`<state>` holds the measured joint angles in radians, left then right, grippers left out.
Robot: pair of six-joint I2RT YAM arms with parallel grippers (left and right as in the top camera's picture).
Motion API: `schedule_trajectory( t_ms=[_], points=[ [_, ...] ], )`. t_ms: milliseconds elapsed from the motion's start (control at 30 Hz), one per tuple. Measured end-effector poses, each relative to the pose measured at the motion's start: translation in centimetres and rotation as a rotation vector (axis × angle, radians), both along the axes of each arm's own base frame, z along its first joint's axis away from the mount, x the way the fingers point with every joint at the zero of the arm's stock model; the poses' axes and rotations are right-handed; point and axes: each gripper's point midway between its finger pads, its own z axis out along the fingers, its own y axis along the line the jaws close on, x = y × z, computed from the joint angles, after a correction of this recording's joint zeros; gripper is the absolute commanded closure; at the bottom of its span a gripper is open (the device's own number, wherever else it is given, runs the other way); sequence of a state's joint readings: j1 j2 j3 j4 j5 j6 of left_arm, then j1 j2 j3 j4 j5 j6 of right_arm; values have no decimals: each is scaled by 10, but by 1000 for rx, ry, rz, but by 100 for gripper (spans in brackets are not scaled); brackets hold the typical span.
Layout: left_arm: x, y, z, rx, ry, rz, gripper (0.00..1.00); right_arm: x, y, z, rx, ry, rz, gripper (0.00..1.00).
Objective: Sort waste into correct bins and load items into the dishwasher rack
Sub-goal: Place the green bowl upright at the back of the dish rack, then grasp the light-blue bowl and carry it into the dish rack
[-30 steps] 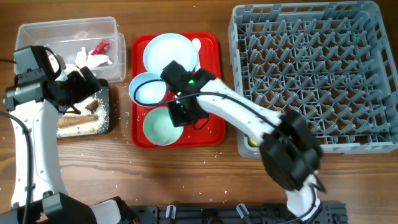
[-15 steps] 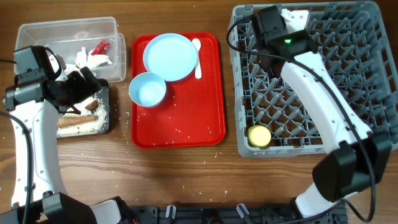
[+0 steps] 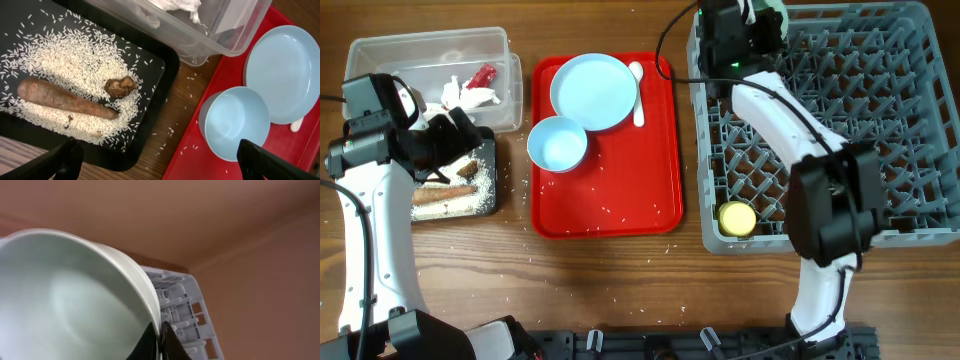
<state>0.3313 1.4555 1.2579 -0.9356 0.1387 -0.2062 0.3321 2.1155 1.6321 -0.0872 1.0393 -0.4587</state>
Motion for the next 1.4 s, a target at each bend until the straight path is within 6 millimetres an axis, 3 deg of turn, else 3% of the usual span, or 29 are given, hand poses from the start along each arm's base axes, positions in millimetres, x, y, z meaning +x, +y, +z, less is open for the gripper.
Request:
schedule_trajectory(
  t_ms=[133,233,300,333,367,433,467,500,767,833,933,1000,1033,1067,1200,1300,1400],
  points=[
    [0,0,0,0,0,0,0,1,0,-6,-50,37,2,96],
    [0,0,0,0,0,0,0,-2,18,-9,-91,91,50,95],
    [0,0,0,0,0,0,0,-10,37,-15,-131,152,87,77],
    [0,0,0,0,0,0,0,-16,44,-20,-160,200,100,76],
    [0,0,0,0,0,0,0,-19,46,-23,-175,228,110,66],
    [0,0,0,0,0,0,0,-23,55,-28,-191,262,136,33],
    [0,0,0,0,0,0,0,-24,60,-30,-194,271,146,12],
    [0,0,0,0,0,0,0,-25,64,-31,-195,276,159,0],
    [0,0,0,0,0,0,0,-25,124,-34,-34,186,307,0],
    [0,0,0,0,0,0,0,-36,155,-22,220,202,475,0],
    [0,0,0,0,0,0,0,-71,234,-16,752,292,748,0],
    [0,0,0,0,0,0,0,-100,267,-27,1066,411,747,10],
    [0,0,0,0,0,0,0,-114,277,-34,1206,464,705,20],
    [0,0,0,0,0,0,0,-129,287,-50,1324,536,639,25],
    [0,0,0,0,0,0,0,-171,323,-117,1382,697,516,33],
    [0,0,0,0,0,0,0,-189,345,-133,1371,705,476,39],
    [0,0,0,0,0,0,0,-185,345,-146,1365,681,430,45]
  ],
)
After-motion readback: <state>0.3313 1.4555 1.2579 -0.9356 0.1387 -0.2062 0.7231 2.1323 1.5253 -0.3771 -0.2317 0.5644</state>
